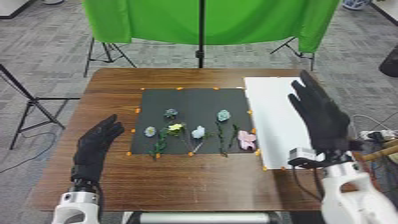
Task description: Arrange flowers
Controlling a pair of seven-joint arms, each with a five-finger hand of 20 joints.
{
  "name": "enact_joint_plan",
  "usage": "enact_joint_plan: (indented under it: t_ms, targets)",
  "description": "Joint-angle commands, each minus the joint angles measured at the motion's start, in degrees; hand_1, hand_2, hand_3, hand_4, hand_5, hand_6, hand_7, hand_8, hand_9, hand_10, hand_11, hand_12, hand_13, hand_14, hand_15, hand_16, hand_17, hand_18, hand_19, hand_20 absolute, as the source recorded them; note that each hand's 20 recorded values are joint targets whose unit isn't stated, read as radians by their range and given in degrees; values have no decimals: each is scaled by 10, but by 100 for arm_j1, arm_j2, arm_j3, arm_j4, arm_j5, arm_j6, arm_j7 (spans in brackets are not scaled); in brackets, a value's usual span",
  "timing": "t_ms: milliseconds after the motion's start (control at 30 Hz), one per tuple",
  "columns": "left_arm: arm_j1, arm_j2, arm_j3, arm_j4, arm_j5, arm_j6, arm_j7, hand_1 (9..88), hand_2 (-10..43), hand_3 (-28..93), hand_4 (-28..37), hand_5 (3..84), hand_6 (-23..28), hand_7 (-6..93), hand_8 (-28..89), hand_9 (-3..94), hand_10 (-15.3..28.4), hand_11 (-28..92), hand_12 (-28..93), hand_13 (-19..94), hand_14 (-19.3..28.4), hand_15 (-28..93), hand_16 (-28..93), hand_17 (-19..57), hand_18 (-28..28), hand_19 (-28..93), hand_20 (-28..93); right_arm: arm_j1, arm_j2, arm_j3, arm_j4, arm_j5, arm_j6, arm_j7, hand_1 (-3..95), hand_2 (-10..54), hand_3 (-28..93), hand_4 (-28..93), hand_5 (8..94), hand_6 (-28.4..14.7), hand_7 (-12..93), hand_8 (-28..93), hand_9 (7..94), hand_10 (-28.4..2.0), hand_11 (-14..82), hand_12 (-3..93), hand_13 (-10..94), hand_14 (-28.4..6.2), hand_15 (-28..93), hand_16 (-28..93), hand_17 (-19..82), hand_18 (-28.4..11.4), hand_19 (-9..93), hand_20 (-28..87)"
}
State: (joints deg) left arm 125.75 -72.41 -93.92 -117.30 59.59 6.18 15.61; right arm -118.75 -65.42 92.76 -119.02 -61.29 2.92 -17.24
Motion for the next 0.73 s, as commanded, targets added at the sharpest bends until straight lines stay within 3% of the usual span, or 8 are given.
enact_joint_plan:
  t_ms: [33, 200, 733]
  targets:
    - [2, -71, 74, -2, 102, -117, 9, 245, -21, 675, -228, 454, 29, 106, -45, 429, 124, 141, 147, 316, 165, 215, 44, 36, 136, 58, 219, -246, -68, -117, 66, -230, 404, 8, -18, -32, 789, -214, 263, 17, 69, -80, 286, -115, 5, 73, 163, -61, -32, 56, 63, -84, -10, 167]
    - [-29, -63, 107, 24, 127, -186, 0, 244, -20, 676, -229, 456, 30, 105, -45, 431, 124, 142, 147, 316, 165, 213, 45, 36, 136, 57, 219, -236, -53, -96, 84, -219, 310, -14, -16, -21, 785, -214, 283, 9, 67, -79, 303, -121, 13, 74, 191, -80, 0, 62, 88, -103, -2, 168]
    - [1, -63, 104, 16, 105, -154, 15, 246, -19, 674, -227, 457, 30, 103, -45, 431, 124, 141, 148, 317, 166, 215, 45, 36, 136, 56, 219, -278, -51, -32, 73, -172, 247, 14, -4, -13, 782, -208, 327, 7, 75, -72, 322, -127, 20, 81, 210, -102, 41, 55, 110, -123, 2, 178]
